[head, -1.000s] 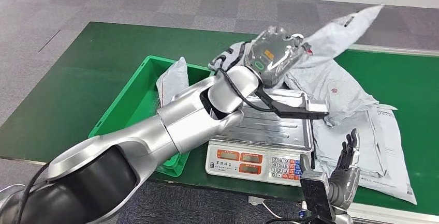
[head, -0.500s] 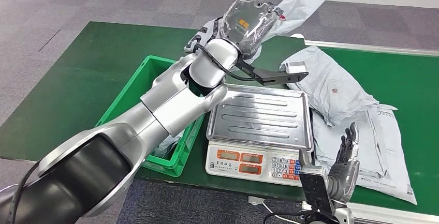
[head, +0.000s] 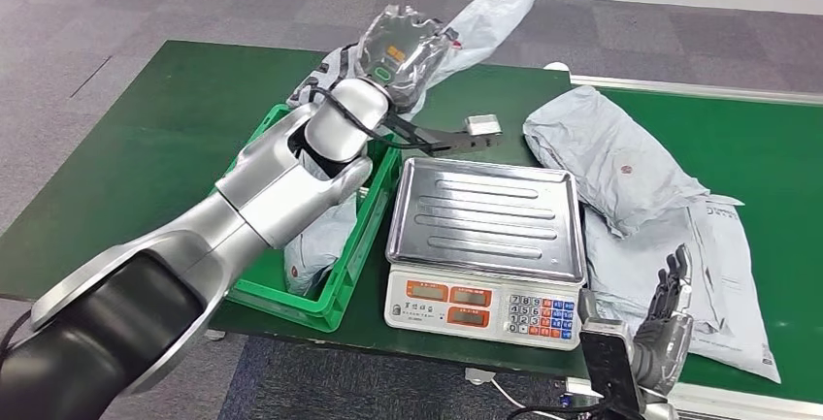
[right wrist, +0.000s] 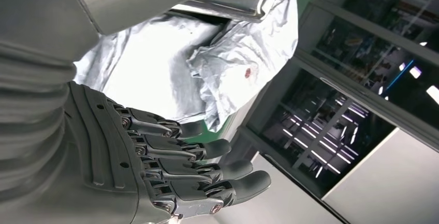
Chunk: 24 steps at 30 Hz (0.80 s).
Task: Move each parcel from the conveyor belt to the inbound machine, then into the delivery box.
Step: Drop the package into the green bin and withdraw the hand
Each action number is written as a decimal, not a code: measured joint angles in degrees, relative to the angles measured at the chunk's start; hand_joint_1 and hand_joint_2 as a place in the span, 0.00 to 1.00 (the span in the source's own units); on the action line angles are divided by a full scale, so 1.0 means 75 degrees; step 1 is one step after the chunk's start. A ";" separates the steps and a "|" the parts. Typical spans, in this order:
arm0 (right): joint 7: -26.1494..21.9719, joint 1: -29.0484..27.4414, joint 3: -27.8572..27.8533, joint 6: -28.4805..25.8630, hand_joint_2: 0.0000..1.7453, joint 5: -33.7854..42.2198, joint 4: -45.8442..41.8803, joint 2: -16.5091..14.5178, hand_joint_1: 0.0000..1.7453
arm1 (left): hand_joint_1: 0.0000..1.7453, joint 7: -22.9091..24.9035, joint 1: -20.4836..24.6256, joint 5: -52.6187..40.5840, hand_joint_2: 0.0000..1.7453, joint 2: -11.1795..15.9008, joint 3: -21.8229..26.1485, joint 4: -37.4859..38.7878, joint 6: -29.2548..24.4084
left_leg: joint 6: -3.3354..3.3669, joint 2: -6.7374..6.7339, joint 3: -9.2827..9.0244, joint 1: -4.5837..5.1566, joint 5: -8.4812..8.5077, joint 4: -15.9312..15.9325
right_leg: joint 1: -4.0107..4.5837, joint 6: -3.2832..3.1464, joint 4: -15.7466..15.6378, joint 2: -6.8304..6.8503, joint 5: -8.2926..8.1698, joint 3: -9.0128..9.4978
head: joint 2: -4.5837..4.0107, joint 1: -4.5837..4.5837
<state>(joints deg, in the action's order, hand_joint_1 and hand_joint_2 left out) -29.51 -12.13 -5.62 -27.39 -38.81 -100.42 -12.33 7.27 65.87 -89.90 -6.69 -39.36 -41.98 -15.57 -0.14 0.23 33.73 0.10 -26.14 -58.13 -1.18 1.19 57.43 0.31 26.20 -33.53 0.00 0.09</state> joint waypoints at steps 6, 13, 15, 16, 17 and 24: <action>-0.0041 -0.0132 -0.0050 -0.0007 1.00 0.0052 -0.0049 0.0000 0.00 | 1.00 -0.0078 -0.0488 0.0000 1.00 0.0809 0.0009 -0.1056 0.0004 | -0.0006 0.0007 0.0002 -0.0007 0.0005 0.0001 | 0.0006 -0.0002 0.0002 0.0009 0.0001 -0.0002 | 0.0000 0.0001; -0.0117 -0.0348 -0.0213 0.0009 1.00 0.0081 -0.0243 -0.0002 0.00 | 1.00 0.0344 -0.0919 0.0000 1.00 0.1519 -0.0065 -0.2252 0.0668 | -0.0006 0.0004 0.0004 -0.0006 0.0003 0.0001 | 0.0005 -0.0002 0.0000 0.0005 0.0001 -0.0004 | 0.0001 0.0000; -0.0130 -0.0405 -0.0270 0.0039 1.00 0.0081 -0.0322 -0.0003 0.00 | 1.00 0.0545 -0.1067 0.0000 1.00 0.1776 -0.0172 -0.2573 0.0948 | -0.0006 0.0003 0.0004 -0.0006 0.0003 0.0002 | 0.0005 -0.0002 0.0000 0.0004 0.0001 -0.0004 | 0.0001 0.0000; -0.0136 -0.0429 -0.0302 0.0060 1.00 0.0081 -0.0362 -0.0003 0.00 | 1.00 0.0638 -0.1165 0.0000 1.00 0.1922 -0.0224 -0.2740 0.1066 | -0.0006 0.0002 0.0003 -0.0007 0.0003 0.0003 | 0.0006 -0.0002 0.0000 0.0003 0.0002 -0.0003 | 0.0001 0.0000; -0.0139 -0.0451 -0.0332 0.0083 1.00 0.0081 -0.0399 -0.0003 0.00 | 1.00 0.0704 -0.1284 0.0000 1.00 0.2075 -0.0265 -0.2912 0.1143 | -0.0006 0.0001 0.0002 -0.0007 0.0003 0.0004 | 0.0006 -0.0003 0.0001 0.0002 0.0002 -0.0003 | 0.0000 0.0000; -0.0152 -0.0663 -0.0586 0.0220 1.00 0.0072 -0.0658 -0.0042 0.00 | 1.00 -0.0088 -0.3138 0.0171 1.00 0.3048 0.0529 -0.4772 0.1026 | -0.0017 -0.0006 -0.0005 -0.0007 -0.0004 0.0013 | 0.0006 -0.0015 0.0004 -0.0007 0.0012 -0.0003 | 0.0000 0.0000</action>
<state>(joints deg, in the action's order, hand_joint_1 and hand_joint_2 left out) -30.65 -17.10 -10.02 -25.74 -38.27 -105.35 -12.64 6.61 42.33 -88.61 16.17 -35.40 -77.77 -7.88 -0.26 0.19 33.70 0.05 -26.17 -58.02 -1.14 1.08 57.46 0.25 26.30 -33.55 0.00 0.09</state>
